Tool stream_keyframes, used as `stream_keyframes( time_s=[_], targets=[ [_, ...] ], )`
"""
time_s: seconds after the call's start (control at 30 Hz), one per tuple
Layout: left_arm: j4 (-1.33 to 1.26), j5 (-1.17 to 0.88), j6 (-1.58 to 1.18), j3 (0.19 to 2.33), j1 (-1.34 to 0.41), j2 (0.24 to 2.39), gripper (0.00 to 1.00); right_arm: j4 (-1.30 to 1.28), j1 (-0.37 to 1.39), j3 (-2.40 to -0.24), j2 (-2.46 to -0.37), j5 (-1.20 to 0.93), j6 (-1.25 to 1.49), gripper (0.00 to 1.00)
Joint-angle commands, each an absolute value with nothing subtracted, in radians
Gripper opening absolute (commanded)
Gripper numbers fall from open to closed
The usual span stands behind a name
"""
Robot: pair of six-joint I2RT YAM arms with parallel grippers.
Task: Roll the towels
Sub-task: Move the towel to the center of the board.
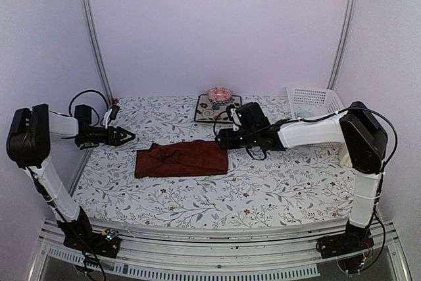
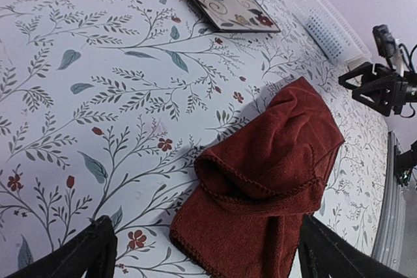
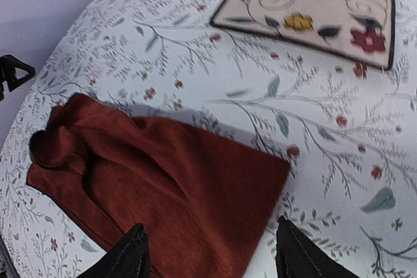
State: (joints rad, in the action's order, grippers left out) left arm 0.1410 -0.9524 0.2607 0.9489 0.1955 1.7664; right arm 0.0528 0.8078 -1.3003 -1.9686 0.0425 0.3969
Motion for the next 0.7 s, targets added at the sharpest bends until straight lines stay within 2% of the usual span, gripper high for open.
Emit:
stream_keyframes(
  time_s=[0.0,0.27,0.57,0.67],
  targets=[
    [0.121,-0.943,0.276,0.934,0.18,1.738,0.97,0.027,0.755,-1.235,-1.979,-0.083,0.557,0.65],
    [0.114,-0.942,0.279,0.919,0.178,1.712,0.97,0.053,0.722,-1.244,-2.075,-0.164,0.6,0.62],
    [0.115,-0.948,0.28,0.917,0.179,1.705,0.97,0.079,0.721,-1.271,-2.142,-0.268,0.624,0.53],
    [0.115,-0.952,0.281,0.917,0.179,1.701,0.97,0.079,0.721,-1.27,-2.148,-0.297,0.631,0.45]
  ],
)
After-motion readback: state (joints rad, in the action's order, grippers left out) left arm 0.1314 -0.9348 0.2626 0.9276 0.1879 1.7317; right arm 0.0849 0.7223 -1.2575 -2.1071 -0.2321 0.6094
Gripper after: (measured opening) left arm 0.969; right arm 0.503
